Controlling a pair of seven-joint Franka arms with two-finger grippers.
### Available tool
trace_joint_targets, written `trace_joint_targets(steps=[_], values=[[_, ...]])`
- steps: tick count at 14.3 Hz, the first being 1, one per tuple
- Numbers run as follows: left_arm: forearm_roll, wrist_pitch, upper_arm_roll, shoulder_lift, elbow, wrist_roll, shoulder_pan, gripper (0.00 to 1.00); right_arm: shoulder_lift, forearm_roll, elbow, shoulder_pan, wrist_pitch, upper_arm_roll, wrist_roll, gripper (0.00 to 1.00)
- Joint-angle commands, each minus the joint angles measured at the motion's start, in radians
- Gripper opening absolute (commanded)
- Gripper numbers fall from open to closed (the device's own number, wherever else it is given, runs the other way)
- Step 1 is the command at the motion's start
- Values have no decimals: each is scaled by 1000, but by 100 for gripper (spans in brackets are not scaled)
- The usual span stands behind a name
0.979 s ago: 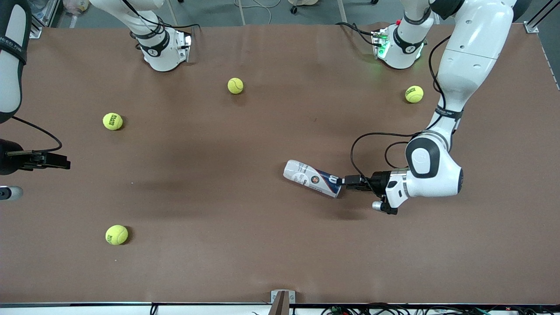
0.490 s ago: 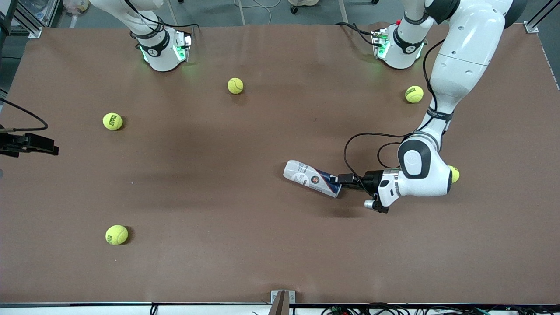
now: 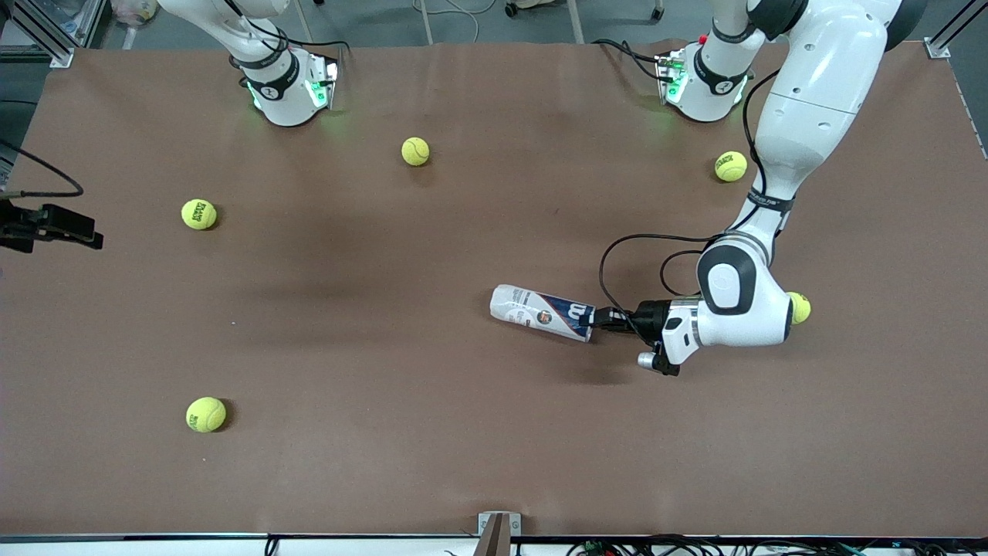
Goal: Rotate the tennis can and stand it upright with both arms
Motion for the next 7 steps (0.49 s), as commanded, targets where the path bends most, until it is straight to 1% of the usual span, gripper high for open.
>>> trace_joint_targets(steps=[1,3,6,7], values=[[30,-3,5,-49,20,-118,1,0,-160,-10,-206,-3,75,5,-9,100],[90,-4,3,-83,26,-213,1,0,-187,-10,-225,-3,65,5,-9,100],[229,-14,-4,-150,37,-412,-7,0,-223,-10,-248,0,61,5,-9,100],[286,-14,-13,-170,38,-486,-27,0,-230,-10,-249,0,59,5,-9,100]])
